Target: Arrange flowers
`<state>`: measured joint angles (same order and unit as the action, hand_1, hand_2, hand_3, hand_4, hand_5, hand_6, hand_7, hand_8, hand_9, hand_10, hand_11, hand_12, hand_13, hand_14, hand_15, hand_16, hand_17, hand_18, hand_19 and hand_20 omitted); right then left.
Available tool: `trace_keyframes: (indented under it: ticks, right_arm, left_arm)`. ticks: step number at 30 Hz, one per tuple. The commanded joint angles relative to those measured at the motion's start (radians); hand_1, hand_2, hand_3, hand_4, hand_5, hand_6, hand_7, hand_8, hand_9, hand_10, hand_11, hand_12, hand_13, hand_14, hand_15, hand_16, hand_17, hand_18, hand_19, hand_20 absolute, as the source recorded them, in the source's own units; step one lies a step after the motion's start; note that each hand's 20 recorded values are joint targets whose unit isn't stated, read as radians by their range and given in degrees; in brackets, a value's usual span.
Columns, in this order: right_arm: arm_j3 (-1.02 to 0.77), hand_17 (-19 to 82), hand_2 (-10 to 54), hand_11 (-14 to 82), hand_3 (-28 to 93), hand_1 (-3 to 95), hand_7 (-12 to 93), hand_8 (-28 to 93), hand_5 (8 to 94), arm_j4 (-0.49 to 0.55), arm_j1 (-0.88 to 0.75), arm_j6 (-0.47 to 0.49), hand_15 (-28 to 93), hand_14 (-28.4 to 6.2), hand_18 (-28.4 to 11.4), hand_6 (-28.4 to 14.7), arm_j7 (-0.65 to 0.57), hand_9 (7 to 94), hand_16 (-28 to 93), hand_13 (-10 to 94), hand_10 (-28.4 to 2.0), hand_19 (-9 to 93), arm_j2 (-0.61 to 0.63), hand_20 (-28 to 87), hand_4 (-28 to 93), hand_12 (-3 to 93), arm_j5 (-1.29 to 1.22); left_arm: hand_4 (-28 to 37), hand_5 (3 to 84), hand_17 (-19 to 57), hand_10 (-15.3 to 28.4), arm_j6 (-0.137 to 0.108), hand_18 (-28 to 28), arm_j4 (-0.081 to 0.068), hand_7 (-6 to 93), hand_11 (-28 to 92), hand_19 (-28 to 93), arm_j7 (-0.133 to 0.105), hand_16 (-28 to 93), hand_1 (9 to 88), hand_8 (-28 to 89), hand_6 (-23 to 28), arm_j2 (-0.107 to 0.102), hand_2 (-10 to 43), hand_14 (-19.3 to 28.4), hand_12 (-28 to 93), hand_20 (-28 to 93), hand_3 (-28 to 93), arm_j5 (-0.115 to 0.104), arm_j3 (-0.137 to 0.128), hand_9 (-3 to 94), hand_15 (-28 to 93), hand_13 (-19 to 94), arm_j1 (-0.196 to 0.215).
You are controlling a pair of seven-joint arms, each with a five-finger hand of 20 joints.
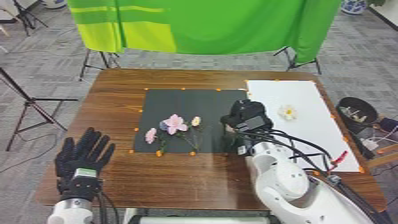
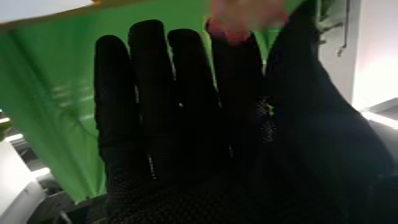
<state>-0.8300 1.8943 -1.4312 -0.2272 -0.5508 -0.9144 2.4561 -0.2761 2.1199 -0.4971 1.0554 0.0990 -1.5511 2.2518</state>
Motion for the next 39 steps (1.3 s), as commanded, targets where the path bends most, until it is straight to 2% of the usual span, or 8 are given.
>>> trace_keyframes:
  ticks: [1,9,21,25,28,31,37,39]
  right_arm:
    - [0.004,26,-6.3,12.1,69,56.6,18,0,79.7,-0.010,0.007,-0.009,25,-9.9,-17.2,0.1,0.037,71.8,24,63,-12.6,50,0.000,22,-28,15.3,0.040]
    - [-0.010,27,-9.3,7.4,74,64.1,15,-13,66.8,-0.001,-0.007,0.037,18,-6.2,-15.6,4.9,0.060,75.3,37,67,-10.3,48,0.000,24,-28,21.8,0.025]
    - [-0.058,26,-6.8,9.7,75,57.7,15,-14,60.8,0.012,-0.024,0.097,19,-7.1,-16.5,3.3,0.050,72.4,35,66,-11.4,49,-0.001,24,-28,18.9,0.042]
    - [-0.126,25,-1.8,12.0,81,49.8,15,-14,58.8,-0.007,-0.018,0.099,25,-9.9,-17.3,1.6,-0.021,66.1,24,61,-12.2,50,0.004,22,-28,14.0,0.054]
    - [-0.199,24,-3.7,11.1,82,46.1,15,-13,55.6,-0.025,0.011,0.235,25,-11.5,-17.9,-0.1,-0.114,60.7,21,57,-12.9,52,0.009,22,-28,13.2,0.012]
    - [-0.231,23,-4.8,9.1,81,43.0,13,-13,49.4,-0.105,0.067,0.241,24,-13.8,-18.6,-1.9,-0.155,52.6,18,49,-12.6,54,0.015,21,-28,11.8,-0.018]
    - [-0.247,21,-4.0,8.2,82,42.0,14,-13,46.9,-0.231,0.149,0.260,20,-14.3,-18.3,-2.3,-0.164,45.8,15,42,-12.7,54,0.051,19,-28,10.0,-0.096]
    - [-0.258,20,-2.3,7.5,82,41.6,14,-13,45.6,-0.253,0.163,0.301,17,-14.1,-17.4,-2.3,-0.144,42.7,14,39,-12.8,50,0.053,17,-28,9.1,-0.134]
  left_arm:
    - [-28.3,46.5,-6.0,15.5,-0.003,16.9,0.000,17.3,30,42,0.010,-6,26.4,-9,10.2,0.001,16.2,17.2,14,18,70,-0.001,-0.004,37.9,49,28,0.010]
    - [-28.3,46.4,-6.0,15.4,0.002,16.9,-0.001,17.6,30,42,0.020,-6,27.4,-9,10.1,0.000,14.9,17.2,14,18,71,0.006,-0.006,37.8,49,28,0.012]
    - [-28.3,46.4,-6.0,15.5,0.007,16.9,0.000,17.5,30,42,0.020,-6,28.3,-9,10.1,0.000,14.4,17.2,14,17,70,0.006,-0.003,37.8,49,28,0.012]
    - [-28.3,46.3,-6.0,15.4,0.026,16.9,-0.004,17.5,30,42,0.020,-6,28.2,-9,10.1,0.000,14.6,17.2,14,17,70,0.016,0.000,37.8,49,28,0.004]
    - [-28.3,46.3,-6.0,15.5,0.033,16.9,-0.005,17.5,30,42,0.016,-6,27.7,-9,10.1,-0.001,15.0,17.1,14,17,70,0.017,0.005,37.7,49,28,-0.002]
    - [-28.3,46.1,-6.1,15.5,0.034,16.9,-0.004,17.3,30,42,0.011,-6,27.4,-9,10.1,-0.003,15.1,17.2,14,17,70,0.020,0.006,37.7,49,28,0.001]
    - [-28.3,46.0,-6.2,15.6,0.026,16.9,-0.003,17.2,30,41,0.003,-6,27.1,-8,10.0,-0.002,15.2,17.3,14,17,70,0.014,0.017,37.6,49,28,-0.007]
    - [-28.3,45.9,-6.2,15.5,-0.001,16.9,0.003,17.1,30,41,-0.006,-6,27.1,-8,10.0,-0.003,15.2,17.3,14,17,70,-0.002,0.023,37.6,49,28,-0.007]
